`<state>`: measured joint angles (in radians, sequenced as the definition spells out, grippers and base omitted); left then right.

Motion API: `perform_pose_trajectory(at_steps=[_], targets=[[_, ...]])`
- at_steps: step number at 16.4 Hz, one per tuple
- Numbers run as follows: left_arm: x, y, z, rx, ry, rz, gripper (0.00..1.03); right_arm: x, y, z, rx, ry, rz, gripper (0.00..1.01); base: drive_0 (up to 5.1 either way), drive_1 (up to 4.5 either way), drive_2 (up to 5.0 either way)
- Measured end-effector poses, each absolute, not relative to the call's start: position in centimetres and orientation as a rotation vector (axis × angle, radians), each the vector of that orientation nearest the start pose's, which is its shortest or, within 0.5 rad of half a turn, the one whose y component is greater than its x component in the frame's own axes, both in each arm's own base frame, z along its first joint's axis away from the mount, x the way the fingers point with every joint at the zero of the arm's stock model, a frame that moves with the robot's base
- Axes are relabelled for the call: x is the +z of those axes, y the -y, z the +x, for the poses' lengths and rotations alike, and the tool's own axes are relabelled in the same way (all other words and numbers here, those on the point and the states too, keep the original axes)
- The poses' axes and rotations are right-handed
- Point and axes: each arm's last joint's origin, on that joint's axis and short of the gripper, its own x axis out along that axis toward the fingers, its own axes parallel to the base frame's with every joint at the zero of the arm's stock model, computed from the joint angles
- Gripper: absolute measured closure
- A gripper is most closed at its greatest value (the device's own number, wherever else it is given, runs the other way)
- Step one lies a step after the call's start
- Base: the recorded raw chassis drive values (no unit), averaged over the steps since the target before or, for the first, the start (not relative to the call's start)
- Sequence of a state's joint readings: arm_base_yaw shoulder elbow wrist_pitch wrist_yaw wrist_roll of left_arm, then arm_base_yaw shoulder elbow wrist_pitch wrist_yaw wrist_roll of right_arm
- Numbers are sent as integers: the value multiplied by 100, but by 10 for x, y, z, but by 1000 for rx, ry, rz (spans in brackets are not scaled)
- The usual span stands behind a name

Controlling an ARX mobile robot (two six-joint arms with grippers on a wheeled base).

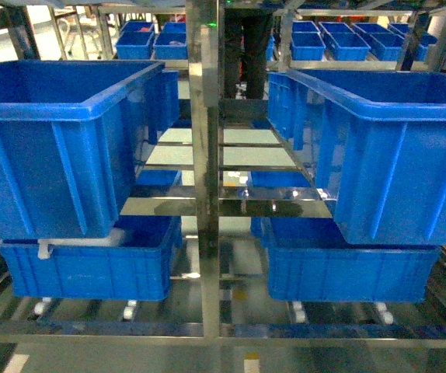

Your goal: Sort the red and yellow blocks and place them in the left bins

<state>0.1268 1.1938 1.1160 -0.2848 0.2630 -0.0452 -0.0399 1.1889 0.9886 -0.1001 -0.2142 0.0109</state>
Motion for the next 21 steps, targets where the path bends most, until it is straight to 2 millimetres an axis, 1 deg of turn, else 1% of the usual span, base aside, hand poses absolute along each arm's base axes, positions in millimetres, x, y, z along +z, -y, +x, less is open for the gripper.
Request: perform_pose_trajectory(at_steps=[3,8,9,10,11,12,15,16,18,20,21], targets=[[356,-26,260,-127,-357,-115,76,330,4,266,171,-299,49,73,-2,431,-434],[355,-25,261,-130,-363,-115,76,328,4,267,171,-308,50,73,0,0,0],[355,-25,261,-129,-363,-115,76,328,5,267,177,-321,62,73,0,0,0],[355,-25,261,-130,-363,-115,76,327,8,271,183,-364,101,73,0,0,0],[355,-25,261,-130,-363,-115,76,323,12,286,169,-405,136,73,0,0,0],[355,-25,261,-130,-362,-115,76,313,15,303,165,-456,153,73,0,0,0],[355,-25,261,-130,-363,-115,76,278,30,364,105,-537,143,73,0,0,0],[355,-25,261,-130,-362,-115,76,263,33,383,70,-562,121,73,0,0,0],[355,-25,261,-130,-362,-115,76,222,32,422,15,-659,71,73,0,0,0],[355,-25,261,-130,-363,-115,76,186,34,459,-9,-716,72,73,0,0,0],[355,-25,261,-129,-363,-115,76,179,36,466,-26,-685,76,67,0,0,0]])
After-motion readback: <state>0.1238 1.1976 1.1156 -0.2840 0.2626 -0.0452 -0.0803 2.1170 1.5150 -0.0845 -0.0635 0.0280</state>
